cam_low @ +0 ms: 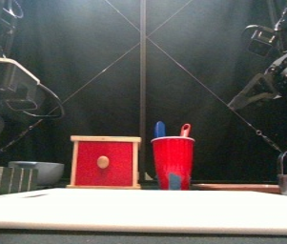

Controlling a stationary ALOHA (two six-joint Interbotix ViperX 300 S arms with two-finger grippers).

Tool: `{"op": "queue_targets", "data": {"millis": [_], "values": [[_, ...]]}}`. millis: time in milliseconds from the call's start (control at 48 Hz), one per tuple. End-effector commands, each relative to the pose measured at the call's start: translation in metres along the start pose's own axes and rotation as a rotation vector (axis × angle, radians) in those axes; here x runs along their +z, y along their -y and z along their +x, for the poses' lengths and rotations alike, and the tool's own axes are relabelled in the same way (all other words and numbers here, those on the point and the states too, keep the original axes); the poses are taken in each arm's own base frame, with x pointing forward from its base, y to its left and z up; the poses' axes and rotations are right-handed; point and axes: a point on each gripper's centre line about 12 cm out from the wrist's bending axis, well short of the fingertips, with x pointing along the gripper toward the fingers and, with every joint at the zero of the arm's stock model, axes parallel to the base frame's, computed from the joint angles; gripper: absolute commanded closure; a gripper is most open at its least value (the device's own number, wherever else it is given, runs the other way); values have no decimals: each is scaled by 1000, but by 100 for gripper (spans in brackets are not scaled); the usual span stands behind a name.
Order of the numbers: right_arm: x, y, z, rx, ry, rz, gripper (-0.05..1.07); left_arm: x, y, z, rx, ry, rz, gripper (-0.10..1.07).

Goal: Place salmon sushi on cutting board

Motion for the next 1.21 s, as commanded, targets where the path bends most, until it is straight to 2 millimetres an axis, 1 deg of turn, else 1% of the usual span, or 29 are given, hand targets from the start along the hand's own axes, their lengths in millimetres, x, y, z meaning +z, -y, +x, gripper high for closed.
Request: {"op": "queue_targets", "data": {"millis": [0, 146, 292, 354, 479, 625, 688, 771, 875, 896, 1083, 1188], "values": [[4, 1, 1, -5, 8, 2, 101, -4, 4, -8, -26, -14, 0, 32], [3, 1, 1, -5, -2, -1, 101, -4, 3, -21, -41, -18, 2, 32], [4, 1, 1, -5, -2, -3, 101, 4, 4, -46, -74, 2, 9, 33], [4, 1, 1, -4, 0, -6, 101, 13, 10, -55, -98, 24, 12, 33], [6, 1, 1, -4, 3, -6, 101, 36, 25, -70, -152, 81, -2, 34], [5, 1, 1, -5, -5, -3, 101, 66, 49, -79, -204, 146, -38, 34], [3, 1, 1, -5, -12, -3, 101, 78, 61, -80, -222, 164, -50, 34], [3, 1, 1, -5, -17, -3, 101, 89, 76, -79, -240, 172, -43, 34], [3, 1, 1, -5, -19, -3, 101, 100, 94, -72, -256, 171, -20, 34], [3, 1, 1, -5, -19, -3, 101, 103, 100, -69, -259, 170, -12, 34], [2, 1, 1, -5, -22, -6, 101, 116, 131, -60, -273, 149, 37, 34], [2, 1, 1, -5, -25, -6, 101, 124, 143, -56, -269, 140, 62, 33]]}}
